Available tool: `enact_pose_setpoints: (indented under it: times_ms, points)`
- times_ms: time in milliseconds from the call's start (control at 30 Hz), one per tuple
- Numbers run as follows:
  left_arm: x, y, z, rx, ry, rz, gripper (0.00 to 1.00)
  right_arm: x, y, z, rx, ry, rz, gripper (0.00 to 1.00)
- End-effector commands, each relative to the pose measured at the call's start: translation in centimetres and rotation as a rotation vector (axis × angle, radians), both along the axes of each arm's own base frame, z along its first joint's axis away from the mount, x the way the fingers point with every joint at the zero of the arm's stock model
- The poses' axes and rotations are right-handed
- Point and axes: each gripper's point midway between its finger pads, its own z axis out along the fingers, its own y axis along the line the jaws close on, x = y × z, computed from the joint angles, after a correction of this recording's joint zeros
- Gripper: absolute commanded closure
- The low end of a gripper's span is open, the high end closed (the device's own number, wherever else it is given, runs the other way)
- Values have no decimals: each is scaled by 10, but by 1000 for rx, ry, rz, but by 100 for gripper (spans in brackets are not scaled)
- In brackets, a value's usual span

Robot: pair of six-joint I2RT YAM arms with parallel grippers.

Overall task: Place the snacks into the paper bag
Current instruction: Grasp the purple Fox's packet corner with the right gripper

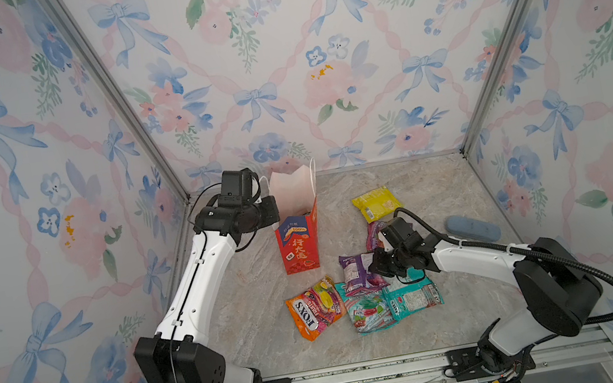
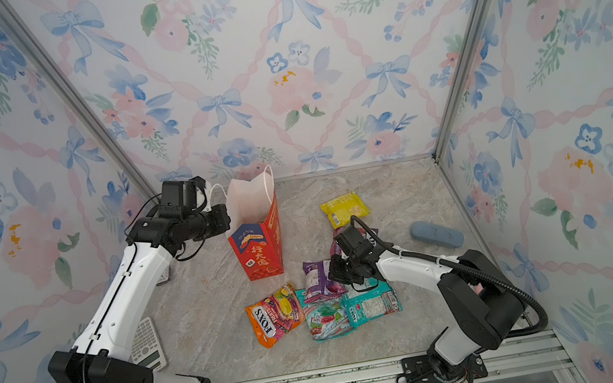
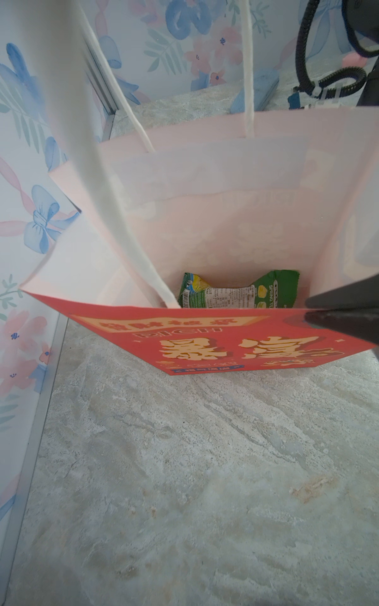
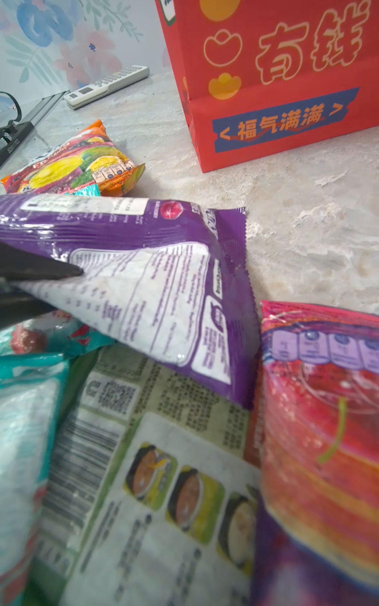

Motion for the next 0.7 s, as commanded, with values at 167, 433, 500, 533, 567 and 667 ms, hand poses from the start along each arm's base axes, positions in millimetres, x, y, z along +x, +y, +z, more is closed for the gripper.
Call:
enact_pose_setpoints:
  times_ms: [167, 433, 500, 533, 567, 667]
  points:
    - [-5, 2, 2, -20, -3, 6, 100, 17, 8, 48, 31, -86, 20, 100]
    - [-5, 1, 1, -21, -1, -1, 100, 41, 1, 119, 27, -249, 5, 100]
    - [-6, 1, 0, -20, 1, -2, 100, 47, -2, 138, 19, -297, -1, 100]
    - [-6, 1, 1, -21, 0, -2, 100, 51, -4, 148, 13, -326, -3, 100]
    - [-6, 1, 0, -20, 2, -3, 100, 55, -6, 158, 9, -354, -7, 100]
    - [-6, 1, -1, -20, 2, -4, 100, 68, -9, 193, 5, -441, -16, 100]
